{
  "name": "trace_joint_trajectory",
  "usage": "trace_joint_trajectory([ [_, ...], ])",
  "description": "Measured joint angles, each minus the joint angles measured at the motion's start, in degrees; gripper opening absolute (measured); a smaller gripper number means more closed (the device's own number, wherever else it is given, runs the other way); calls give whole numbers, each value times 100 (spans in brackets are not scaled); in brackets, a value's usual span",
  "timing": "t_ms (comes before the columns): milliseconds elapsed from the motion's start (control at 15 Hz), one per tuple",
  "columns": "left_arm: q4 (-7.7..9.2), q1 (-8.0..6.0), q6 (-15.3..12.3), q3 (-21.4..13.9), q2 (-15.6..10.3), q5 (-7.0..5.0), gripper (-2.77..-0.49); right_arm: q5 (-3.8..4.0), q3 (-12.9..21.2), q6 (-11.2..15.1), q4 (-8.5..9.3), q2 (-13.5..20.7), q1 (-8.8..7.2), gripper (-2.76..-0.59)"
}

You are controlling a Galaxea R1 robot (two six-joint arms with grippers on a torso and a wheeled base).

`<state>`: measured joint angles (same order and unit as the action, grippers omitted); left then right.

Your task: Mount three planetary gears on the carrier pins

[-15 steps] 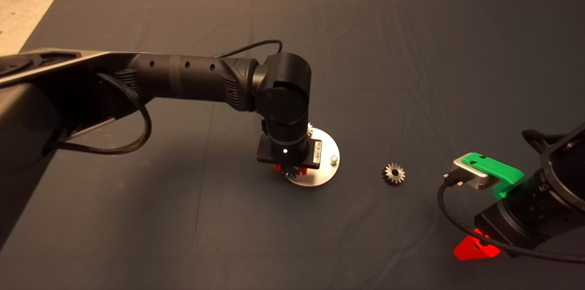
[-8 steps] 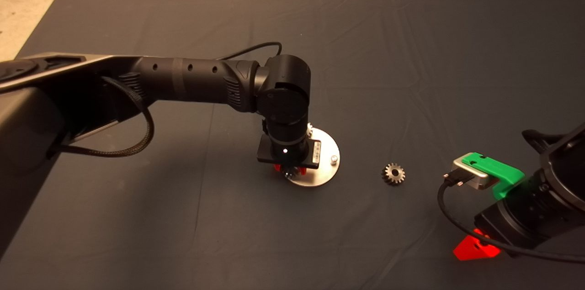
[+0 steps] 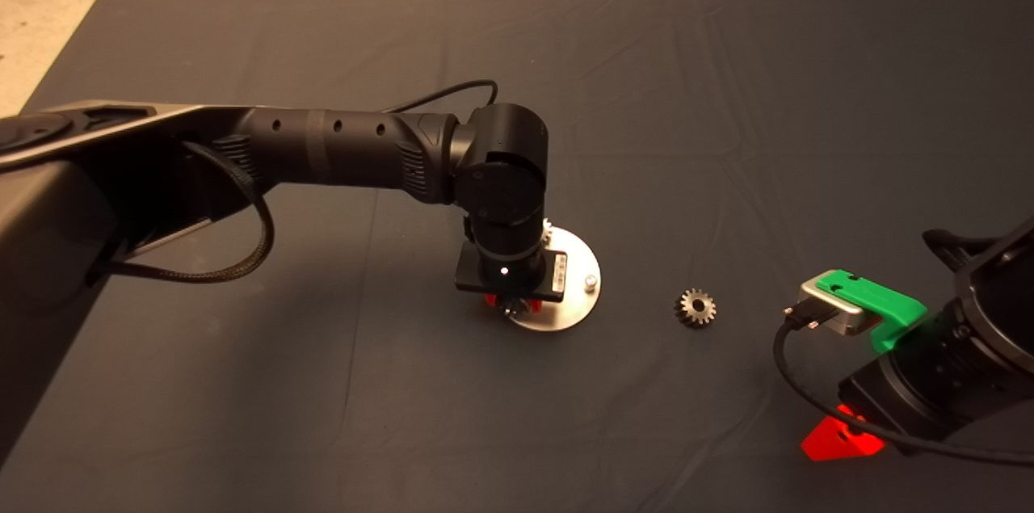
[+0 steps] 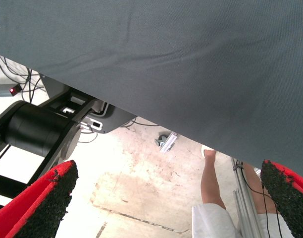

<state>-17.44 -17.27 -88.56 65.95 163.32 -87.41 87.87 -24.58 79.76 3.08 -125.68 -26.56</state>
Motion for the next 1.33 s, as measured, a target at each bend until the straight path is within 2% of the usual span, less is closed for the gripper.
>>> trace_joint_trajectory([
  [400, -2, 11, 9, 0, 1, -2, -230, 0, 0, 0, 0, 0, 0, -60],
  [733, 38, 26, 11, 0, -12, -1, -210, 0, 0, 0, 0, 0, 0, -60],
  [1000, 50, 61, 11, -2, -18, -2, -210, -2, 0, 0, 0, 18, 0, -60],
  [1133, 52, 61, 11, -2, -34, -2, -195, -2, 0, 0, 0, 47, 0, -60],
  [1267, 56, 57, 12, -32, -85, -1, -193, 2, 0, 0, 0, 50, 0, -60],
  [1333, 83, 39, 11, -68, -125, -2, -181, 0, 0, 0, 0, 50, 0, -60],
])
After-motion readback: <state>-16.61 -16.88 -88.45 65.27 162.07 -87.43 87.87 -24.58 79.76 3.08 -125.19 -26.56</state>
